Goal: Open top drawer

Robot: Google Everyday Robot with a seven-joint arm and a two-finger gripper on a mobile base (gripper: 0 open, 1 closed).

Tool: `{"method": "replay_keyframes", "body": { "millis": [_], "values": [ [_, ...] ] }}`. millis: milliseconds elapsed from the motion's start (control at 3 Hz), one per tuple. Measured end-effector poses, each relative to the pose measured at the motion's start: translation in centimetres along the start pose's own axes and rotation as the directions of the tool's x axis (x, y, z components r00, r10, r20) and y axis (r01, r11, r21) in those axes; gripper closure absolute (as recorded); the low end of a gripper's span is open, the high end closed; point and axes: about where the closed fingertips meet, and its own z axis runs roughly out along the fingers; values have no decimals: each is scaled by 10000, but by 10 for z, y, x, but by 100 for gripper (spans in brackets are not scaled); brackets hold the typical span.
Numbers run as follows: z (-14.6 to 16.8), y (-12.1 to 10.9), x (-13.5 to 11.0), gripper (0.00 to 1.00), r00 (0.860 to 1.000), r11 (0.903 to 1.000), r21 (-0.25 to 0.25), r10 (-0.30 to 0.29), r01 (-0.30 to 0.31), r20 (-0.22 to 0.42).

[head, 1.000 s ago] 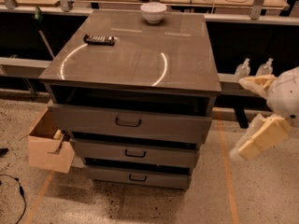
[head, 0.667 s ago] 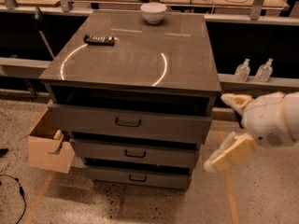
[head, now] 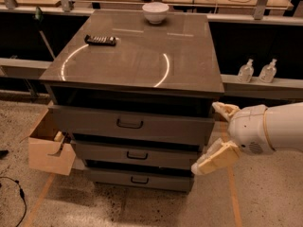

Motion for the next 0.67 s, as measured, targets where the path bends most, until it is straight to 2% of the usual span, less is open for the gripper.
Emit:
{"method": "replay_keyframes", "body": {
  "millis": [667],
  "values": [
    [16,2,-3,0,9995,9976,-624,-293,300,111]
  ]
}}
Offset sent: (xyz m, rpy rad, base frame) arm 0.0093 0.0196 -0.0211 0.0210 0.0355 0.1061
